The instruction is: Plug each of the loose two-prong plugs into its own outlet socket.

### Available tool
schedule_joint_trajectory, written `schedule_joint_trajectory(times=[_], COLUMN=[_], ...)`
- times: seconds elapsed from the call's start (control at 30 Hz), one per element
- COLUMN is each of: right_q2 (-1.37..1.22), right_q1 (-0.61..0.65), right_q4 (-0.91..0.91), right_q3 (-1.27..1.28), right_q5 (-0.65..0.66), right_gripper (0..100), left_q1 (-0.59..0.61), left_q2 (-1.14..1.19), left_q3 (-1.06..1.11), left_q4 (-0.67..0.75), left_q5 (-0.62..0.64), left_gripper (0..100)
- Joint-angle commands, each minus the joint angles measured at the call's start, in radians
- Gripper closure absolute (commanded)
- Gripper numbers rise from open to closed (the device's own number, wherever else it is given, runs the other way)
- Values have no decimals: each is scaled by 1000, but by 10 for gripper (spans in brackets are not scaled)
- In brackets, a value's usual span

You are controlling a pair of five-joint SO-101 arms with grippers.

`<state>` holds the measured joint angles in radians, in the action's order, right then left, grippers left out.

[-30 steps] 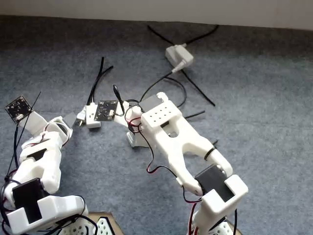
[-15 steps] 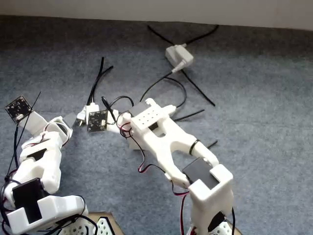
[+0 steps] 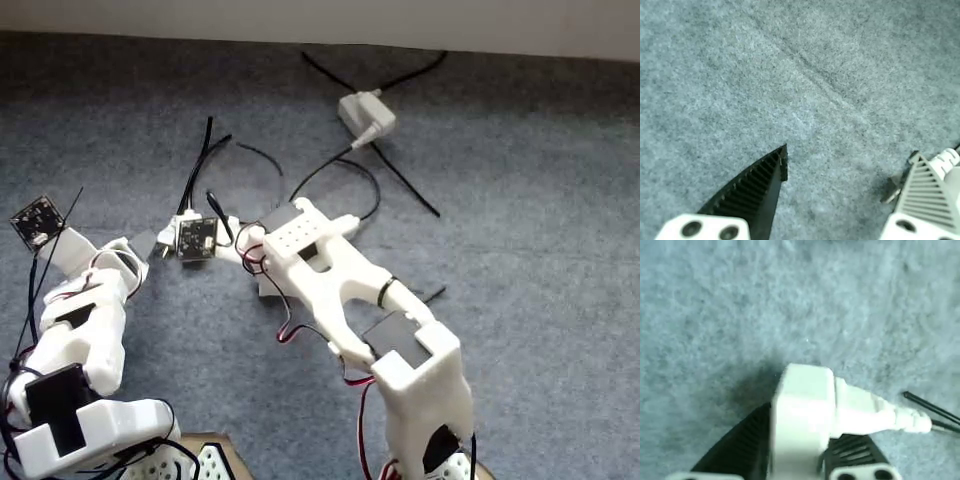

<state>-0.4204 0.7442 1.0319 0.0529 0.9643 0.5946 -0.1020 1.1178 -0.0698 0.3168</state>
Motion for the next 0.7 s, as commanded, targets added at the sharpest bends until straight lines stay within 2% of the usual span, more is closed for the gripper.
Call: schedule_joint_trajectory(times=[0.0, 0.23, 0.4, 0.67], right_q2=[15, 16, 15, 15], right_q1=[-10, -104, -228, -410], right_q4=[-21, -16, -16, -19], right_q3=[-64, -219, -410, -679], right_q5=[-48, -48, -109, -127], right_gripper=[960, 991, 991, 991], left_q1=[-12, -13, -12, -12], left_q2=[-4, -2, -2, -2], left_q3=[-8, -8, -8, -8], left_q4=[-11, -11, -11, -11], left_q5=[3, 3, 3, 3], left_gripper=[637, 637, 637, 637])
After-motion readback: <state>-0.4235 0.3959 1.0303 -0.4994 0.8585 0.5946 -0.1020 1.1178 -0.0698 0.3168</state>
